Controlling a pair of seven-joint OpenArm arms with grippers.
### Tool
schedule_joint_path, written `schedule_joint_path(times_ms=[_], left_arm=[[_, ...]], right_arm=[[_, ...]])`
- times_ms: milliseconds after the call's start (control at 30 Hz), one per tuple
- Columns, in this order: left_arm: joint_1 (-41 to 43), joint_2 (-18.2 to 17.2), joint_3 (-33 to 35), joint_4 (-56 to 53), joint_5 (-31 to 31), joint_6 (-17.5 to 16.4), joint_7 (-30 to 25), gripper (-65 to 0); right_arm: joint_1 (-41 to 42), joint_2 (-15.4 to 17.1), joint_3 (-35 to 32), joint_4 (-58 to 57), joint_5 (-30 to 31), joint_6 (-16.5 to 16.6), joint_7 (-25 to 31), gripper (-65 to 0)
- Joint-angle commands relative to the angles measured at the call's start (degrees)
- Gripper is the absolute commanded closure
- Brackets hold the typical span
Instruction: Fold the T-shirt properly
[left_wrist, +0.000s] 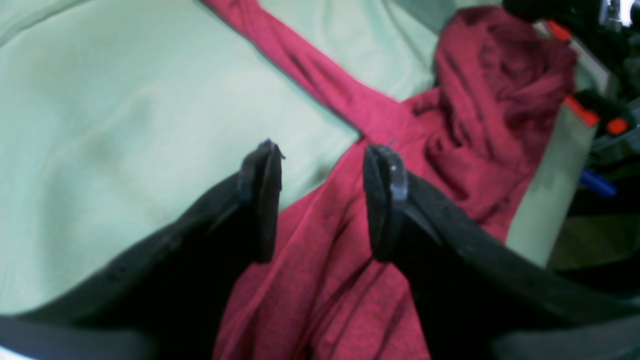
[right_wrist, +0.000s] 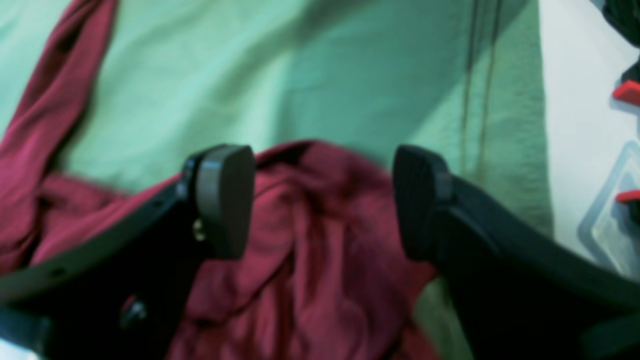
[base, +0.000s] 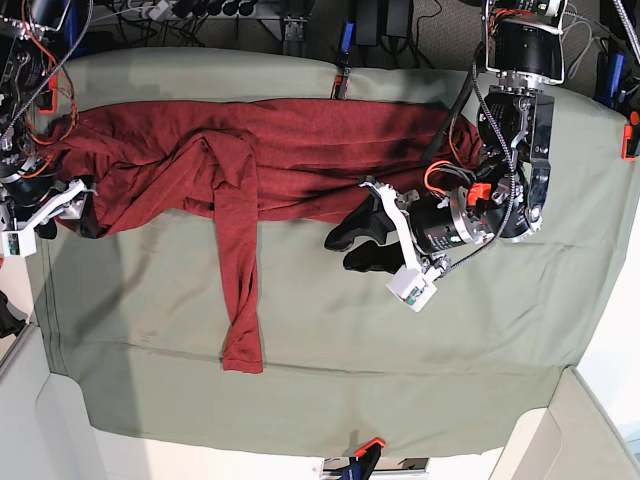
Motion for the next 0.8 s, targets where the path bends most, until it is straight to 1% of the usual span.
schedule_joint_path(times_ms=[0, 100, 200, 300, 333, 367, 467, 500, 567, 767], left_arm=[[-1.07, -0.26, -0.24, 0.66, -0.52, -0.49, -1.25, -32.6], [-1.09, -0.26, -0.24, 0.31, 0.15, -0.49, -1.31, -37.5], [-1.09, -0.26, -0.24, 0.07, 0.68, -0.49, -2.64, -37.6], [-1.11, 0.09, -0.24, -0.33, 2.93, -0.49, -4.44, -37.6], [-1.11, 0.22, -0.24, -0.42, 3.45, -0.49, -4.74, -37.6], [-1.11, 0.22, -0.24, -0.42, 3.72, -0.49, -4.94, -37.6], [-1.09, 0.2, -0.24, -0.42, 4.37, -0.49, -5.66, -37.6], [-1.11, 0.2, -0.24, -0.42, 4.63, -0.49, -5.84, -37.6], [-1.11, 0.2, -0.24, -0.42, 5.18, -0.49, -5.99, -37.6], [-1.11, 0.17, -0.24, -0.42, 5.35, -0.49, -5.99, -37.6]], right_arm=[[2.05, 0.94, 0.33, -0.74, -0.37, 0.13, 1.46, -42.9], [4.28, 1.14, 0.28, -4.98, -1.7, 0.55, 1.66, -42.9], [5.16, 1.75, 0.11, -7.74, -1.75, 1.68, 1.68, -42.8], [4.87, 2.43, 0.11, -9.18, -2.43, 1.44, 1.62, -42.7], [4.61, 2.67, 0.11, -9.22, -2.89, 1.16, 1.62, -40.7], [4.42, 2.89, 0.11, -9.18, -3.3, 0.44, 1.66, -36.1], [4.17, 3.63, 0.15, -9.18, -3.67, -0.17, 1.64, -14.3], [4.15, 3.78, 0.15, -9.18, -3.67, -0.15, 1.6, -8.3], [4.15, 3.78, 0.22, -9.18, -3.89, 0.04, 1.05, -0.1], [3.96, 3.8, 1.7, -9.16, -3.87, 0.07, -2.47, 0.0]])
